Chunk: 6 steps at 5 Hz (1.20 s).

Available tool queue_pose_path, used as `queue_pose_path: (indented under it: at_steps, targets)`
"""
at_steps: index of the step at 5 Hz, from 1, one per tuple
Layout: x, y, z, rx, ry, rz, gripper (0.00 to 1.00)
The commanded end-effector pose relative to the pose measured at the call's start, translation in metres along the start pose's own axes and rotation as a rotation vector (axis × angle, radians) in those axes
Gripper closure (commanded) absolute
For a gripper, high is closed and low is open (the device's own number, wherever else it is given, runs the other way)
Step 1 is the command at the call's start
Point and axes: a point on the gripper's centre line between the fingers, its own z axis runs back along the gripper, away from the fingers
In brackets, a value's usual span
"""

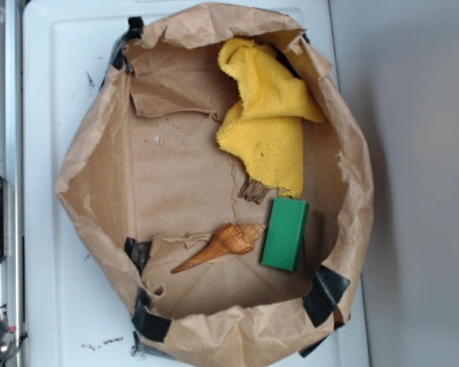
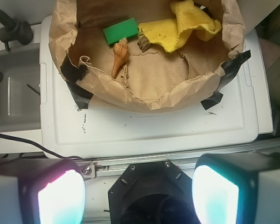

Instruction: Grab the shell.

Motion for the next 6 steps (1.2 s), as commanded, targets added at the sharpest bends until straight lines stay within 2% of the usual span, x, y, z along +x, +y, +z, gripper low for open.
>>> queue_pose_path:
  at_steps: [1, 2, 4, 5, 6]
  targets:
    - [0.0, 0.0, 0.0, 0.0, 0.0, 0.0, 0.0]
    - [0.034, 0.001, -0.006, 0.019, -0.029, 0.05, 0.0]
    - [0.07, 0.001, -0.017, 0.033, -0.085, 0.034, 0.0]
    - [0.092, 0.008, -0.035, -0.02, -0.085, 0.026, 0.0]
    - [0.11, 0.014, -0.052, -0.042, -0.055, 0.088, 0.0]
